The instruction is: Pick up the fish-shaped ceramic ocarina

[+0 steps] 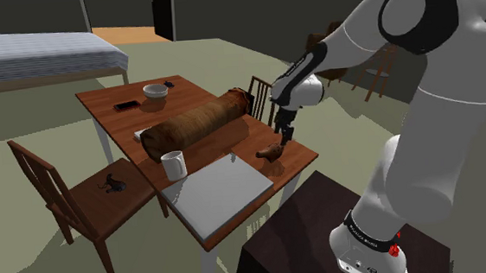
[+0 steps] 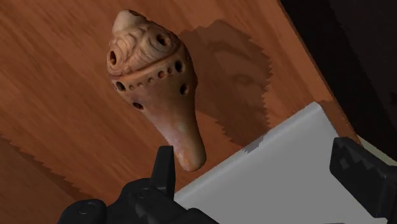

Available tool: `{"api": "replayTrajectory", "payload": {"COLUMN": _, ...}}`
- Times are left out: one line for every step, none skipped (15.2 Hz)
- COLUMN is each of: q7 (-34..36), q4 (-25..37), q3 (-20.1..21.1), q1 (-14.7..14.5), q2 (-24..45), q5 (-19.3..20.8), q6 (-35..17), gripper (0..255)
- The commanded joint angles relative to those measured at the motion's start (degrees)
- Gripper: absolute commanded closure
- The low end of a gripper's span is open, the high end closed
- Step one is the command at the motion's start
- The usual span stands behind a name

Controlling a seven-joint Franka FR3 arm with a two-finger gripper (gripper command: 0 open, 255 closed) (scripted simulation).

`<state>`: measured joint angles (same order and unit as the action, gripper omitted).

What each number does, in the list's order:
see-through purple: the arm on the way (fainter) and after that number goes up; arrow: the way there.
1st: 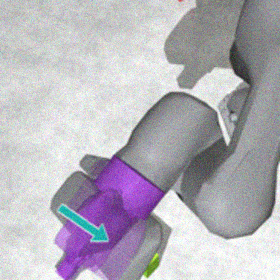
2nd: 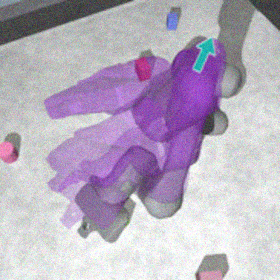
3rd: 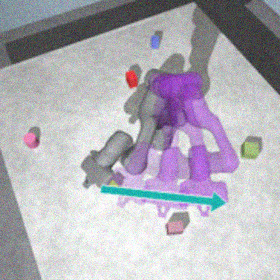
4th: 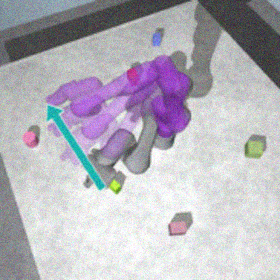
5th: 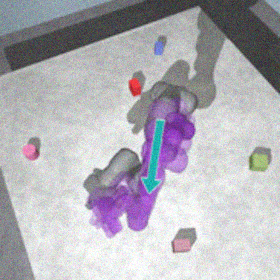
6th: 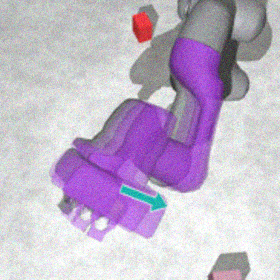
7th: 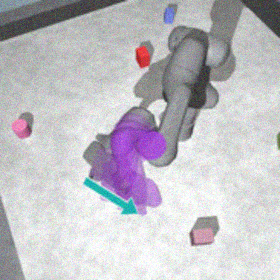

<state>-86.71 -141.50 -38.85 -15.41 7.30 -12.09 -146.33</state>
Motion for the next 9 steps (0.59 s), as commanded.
{"api": "replayTrajectory", "payload": {"q7": -9.7, "q4": 3.1, "q3": 2.7, "q1": 2.0, "q2": 6.3, "q5": -7.2, "q6": -1.6, "gripper": 0}}
{"api": "replayTrajectory", "payload": {"q7": -13.4, "q4": 4.7, "q3": 4.6, "q1": 3.5, "q2": 9.0, "q5": -9.8, "q6": -2.2, "gripper": 0}}
{"api": "replayTrajectory", "payload": {"q7": -16.8, "q4": 6.4, "q3": 6.5, "q1": 5.1, "q2": 11.6, "q5": -11.9, "q6": -2.8, "gripper": 0}}
{"api": "replayTrajectory", "payload": {"q7": -19.9, "q4": 8.2, "q3": 8.4, "q1": 6.7, "q2": 14.0, "q5": -13.6, "q6": -3.3, "gripper": 0}}
{"api": "replayTrajectory", "payload": {"q7": -22.7, "q4": 9.9, "q3": 10.2, "q1": 8.2, "q2": 16.4, "q5": -15.0, "q6": -3.8, "gripper": 0}}
{"api": "replayTrajectory", "payload": {"q7": -25.3, "q4": 11.7, "q3": 11.9, "q1": 9.6, "q2": 18.7, "q5": -16.1, "q6": -4.3, "gripper": 0}}
{"api": "replayTrajectory", "payload": {"q7": -26.0, "q4": 12.3, "q3": 12.5, "q1": 10.2, "q2": 19.3, "q5": -16.3, "q6": -4.4, "gripper": 0}}
{"api": "replayTrajectory", "payload": {"q7": -26.5, "q4": 12.5, "q3": 13.1, "q1": 10.6, "q2": 20.1, "q5": -17.0, "q6": -4.9, "gripper": 0}}
{"api": "replayTrajectory", "payload": {"q7": -26.9, "q4": 12.7, "q3": 13.7, "q1": 11.0, "q2": 20.8, "q5": -17.6, "q6": -5.4, "gripper": 0}}
